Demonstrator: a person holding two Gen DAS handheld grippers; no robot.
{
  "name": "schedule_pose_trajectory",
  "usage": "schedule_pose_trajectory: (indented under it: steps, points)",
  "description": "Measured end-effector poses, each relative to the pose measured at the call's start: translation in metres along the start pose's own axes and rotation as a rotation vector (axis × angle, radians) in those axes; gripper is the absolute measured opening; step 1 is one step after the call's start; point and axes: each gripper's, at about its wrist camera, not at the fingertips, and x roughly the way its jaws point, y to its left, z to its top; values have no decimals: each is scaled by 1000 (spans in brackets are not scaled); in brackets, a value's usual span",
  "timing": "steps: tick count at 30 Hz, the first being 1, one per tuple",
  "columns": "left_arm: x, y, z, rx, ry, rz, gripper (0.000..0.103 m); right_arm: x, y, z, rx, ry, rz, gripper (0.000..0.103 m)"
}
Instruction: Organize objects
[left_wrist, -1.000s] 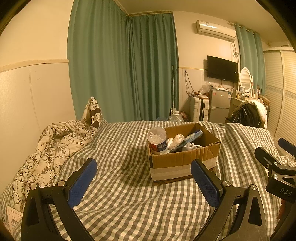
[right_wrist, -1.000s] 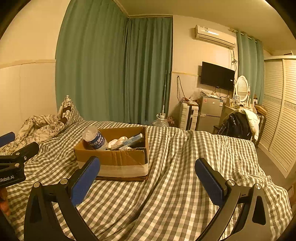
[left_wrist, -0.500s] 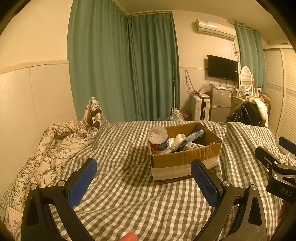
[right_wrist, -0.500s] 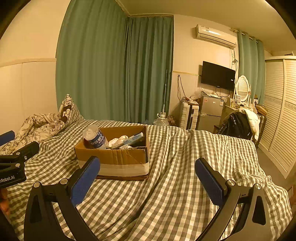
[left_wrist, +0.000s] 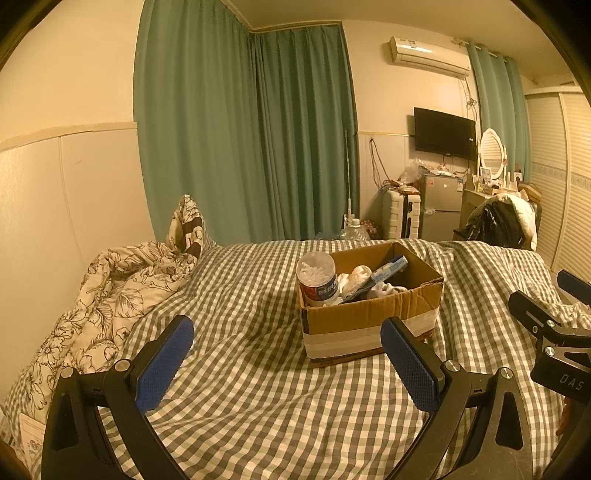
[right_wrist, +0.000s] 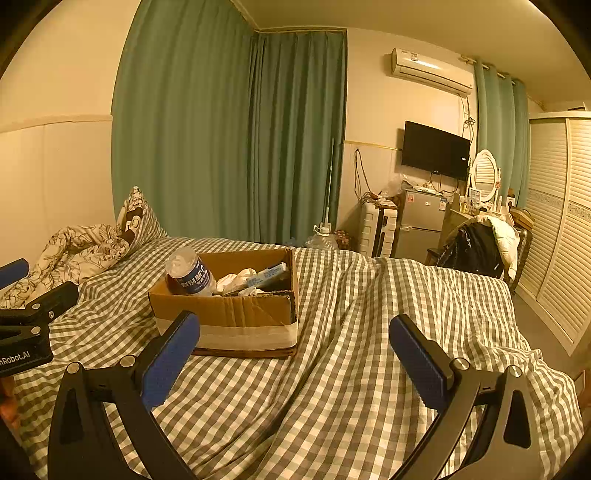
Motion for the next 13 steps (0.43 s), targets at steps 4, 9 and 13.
schedule_pose_trajectory:
  steps: [4, 9, 13]
  points:
    - [1, 0, 0, 2, 1, -1, 103, 1, 0, -2, -1, 3, 0, 103]
    - [1, 1, 0, 1, 1, -1, 103, 1, 1, -4, -4, 7, 1, 103]
    - [1, 0, -1, 2, -2, 2, 103, 1, 1, -5, -4, 8, 2, 103]
